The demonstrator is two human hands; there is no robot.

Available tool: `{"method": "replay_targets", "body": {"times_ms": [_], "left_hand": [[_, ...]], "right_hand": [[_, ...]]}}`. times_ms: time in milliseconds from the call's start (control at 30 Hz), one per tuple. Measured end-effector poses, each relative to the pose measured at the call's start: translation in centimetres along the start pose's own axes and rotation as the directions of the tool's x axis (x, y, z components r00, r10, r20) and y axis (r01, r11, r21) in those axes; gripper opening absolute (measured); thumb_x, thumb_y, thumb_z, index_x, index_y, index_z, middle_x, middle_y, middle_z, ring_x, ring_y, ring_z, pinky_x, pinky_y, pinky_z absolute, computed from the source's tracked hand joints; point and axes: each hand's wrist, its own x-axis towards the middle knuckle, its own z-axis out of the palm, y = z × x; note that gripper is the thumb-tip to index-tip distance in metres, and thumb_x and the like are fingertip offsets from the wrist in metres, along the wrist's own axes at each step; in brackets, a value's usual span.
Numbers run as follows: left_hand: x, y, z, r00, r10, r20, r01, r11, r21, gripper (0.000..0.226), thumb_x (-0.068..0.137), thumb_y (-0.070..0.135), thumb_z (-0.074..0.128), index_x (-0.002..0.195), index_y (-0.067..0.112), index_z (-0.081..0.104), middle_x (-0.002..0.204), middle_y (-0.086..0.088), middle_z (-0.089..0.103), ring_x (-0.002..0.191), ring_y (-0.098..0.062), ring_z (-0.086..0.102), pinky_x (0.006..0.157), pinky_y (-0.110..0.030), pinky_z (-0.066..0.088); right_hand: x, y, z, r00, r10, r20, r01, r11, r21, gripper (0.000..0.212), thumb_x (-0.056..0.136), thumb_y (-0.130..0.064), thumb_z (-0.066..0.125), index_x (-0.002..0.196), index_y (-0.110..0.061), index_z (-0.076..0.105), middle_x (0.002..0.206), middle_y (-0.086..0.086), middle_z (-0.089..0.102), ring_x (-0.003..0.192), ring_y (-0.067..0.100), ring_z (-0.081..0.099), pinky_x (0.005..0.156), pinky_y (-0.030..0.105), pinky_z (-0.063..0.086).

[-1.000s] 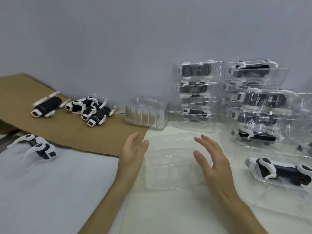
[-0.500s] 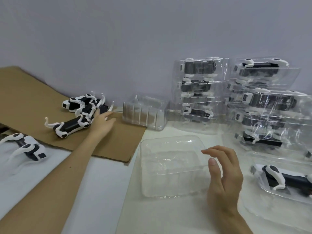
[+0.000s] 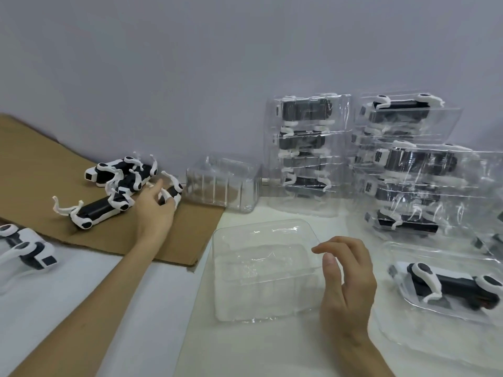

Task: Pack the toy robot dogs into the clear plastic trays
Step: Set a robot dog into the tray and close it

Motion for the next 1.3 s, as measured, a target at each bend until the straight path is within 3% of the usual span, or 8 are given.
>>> {"method": "replay_targets", "body": {"times_ms": [200, 433, 533, 700, 900, 1033, 1167, 1300], "left_hand": [[-6.4, 3.0, -2.4, 0.989, 0.085, -0.120, -0.104, 0.981, -0.161, 0.032, 0.096, 0.009, 0.059, 0.122, 0.020, 0.074, 0.069, 0.000, 0.063, 0.061, -0.021, 0.046, 0.059, -0.021, 0.041], [-11.1, 7.4, -5.3, 0.987, 0.152, -0.047, -0.151, 0.807, -0.571, 0.033, 0.095, 0.008, 0.064, 0.101, 0.036, 0.079, 0.099, 0.005, 0.078, 0.055, 0.002, 0.050, 0.054, -0.011, 0.041], [-11.7, 8.6, -6.1, 0.981, 0.108, 0.164, 0.061, 0.627, -0.777, 0.031, 0.092, 0.006, 0.063, 0.095, 0.030, 0.081, 0.097, 0.002, 0.077, 0.038, -0.002, 0.033, 0.039, -0.013, 0.032], [-13.0, 8.9, -6.0, 0.789, 0.028, 0.614, 0.569, 0.346, -0.746, 0.031, 0.081, 0.013, 0.056, 0.093, 0.025, 0.082, 0.092, 0.009, 0.074, 0.026, -0.002, 0.031, 0.030, -0.010, 0.029], [-14.1, 8.4, -5.5, 0.509, -0.104, 0.854, 0.860, 0.106, -0.500, 0.032, 0.072, -0.003, 0.063, 0.092, 0.012, 0.083, 0.050, -0.002, 0.061, 0.034, -0.010, 0.008, 0.038, -0.013, 0.045], [-13.8, 7.7, -5.9, 0.394, 0.001, 0.919, 0.914, -0.102, -0.392, 0.083, 0.034, -0.022, 0.090, 0.111, 0.005, 0.077, 0.039, 0.010, 0.032, 0.033, -0.005, 0.013, 0.036, -0.011, 0.041], [-13.6, 7.6, -6.2, 0.346, 0.084, 0.935, 0.937, -0.081, -0.340, 0.083, 0.038, -0.024, 0.090, 0.115, 0.001, 0.074, 0.044, 0.002, 0.052, 0.034, -0.003, 0.022, 0.036, -0.008, 0.040], [-13.3, 8.0, -6.4, 0.414, 0.050, 0.909, 0.888, 0.199, -0.415, 0.060, 0.031, 0.000, 0.101, 0.087, 0.002, 0.081, 0.067, -0.005, 0.066, 0.040, -0.005, 0.050, 0.037, -0.010, 0.044]], "right_hand": [[-0.2, 0.1, 0.1, 0.999, -0.003, -0.036, 0.003, 1.000, 0.017, 0.027, 0.095, -0.025, 0.043, 0.084, -0.019, 0.068, 0.098, -0.019, 0.055, 0.098, 0.012, 0.057, 0.080, 0.049, 0.046], [-0.1, -0.9, -0.1, 0.960, -0.279, -0.035, 0.274, 0.956, -0.103, 0.024, 0.089, -0.007, 0.050, 0.100, -0.012, 0.071, 0.100, -0.007, 0.055, 0.104, -0.004, 0.048, 0.085, 0.037, 0.044], [0.2, -1.8, -0.1, 0.921, -0.389, 0.003, 0.387, 0.917, -0.096, 0.042, 0.086, 0.004, 0.054, 0.124, -0.015, 0.062, 0.118, 0.000, 0.056, 0.114, 0.004, 0.052, 0.090, 0.037, 0.048], [0.6, -3.1, 0.2, 0.870, -0.467, 0.157, 0.490, 0.853, -0.180, 0.078, 0.084, -0.001, 0.068, 0.152, -0.019, 0.035, 0.152, 0.008, 0.037, 0.142, 0.015, 0.036, 0.112, 0.031, 0.037], [0.2, -4.4, -0.1, 0.833, -0.542, 0.110, 0.551, 0.832, -0.064, 0.058, 0.094, -0.018, 0.069, 0.146, -0.021, 0.044, 0.150, 0.007, 0.042, 0.132, 0.023, 0.053, 0.097, 0.039, 0.052], [0.4, -4.8, -0.3, 0.797, -0.589, 0.129, 0.601, 0.796, -0.077, 0.053, 0.085, 0.003, 0.070, 0.131, -0.022, 0.060, 0.147, 0.005, 0.046, 0.127, 0.021, 0.053, 0.096, 0.040, 0.051], [0.3, -5.1, -0.2, 0.809, -0.579, 0.099, 0.587, 0.801, -0.117, 0.055, 0.083, 0.007, 0.069, 0.129, -0.023, 0.061, 0.144, 0.004, 0.047, 0.124, 0.017, 0.050, 0.094, 0.037, 0.049], [0.5, -4.8, -0.7, 0.848, -0.528, 0.045, 0.529, 0.840, -0.123, 0.044, 0.092, -0.009, 0.070, 0.132, -0.021, 0.058, 0.131, 0.004, 0.050, 0.117, 0.015, 0.049, 0.089, 0.037, 0.050]]}}
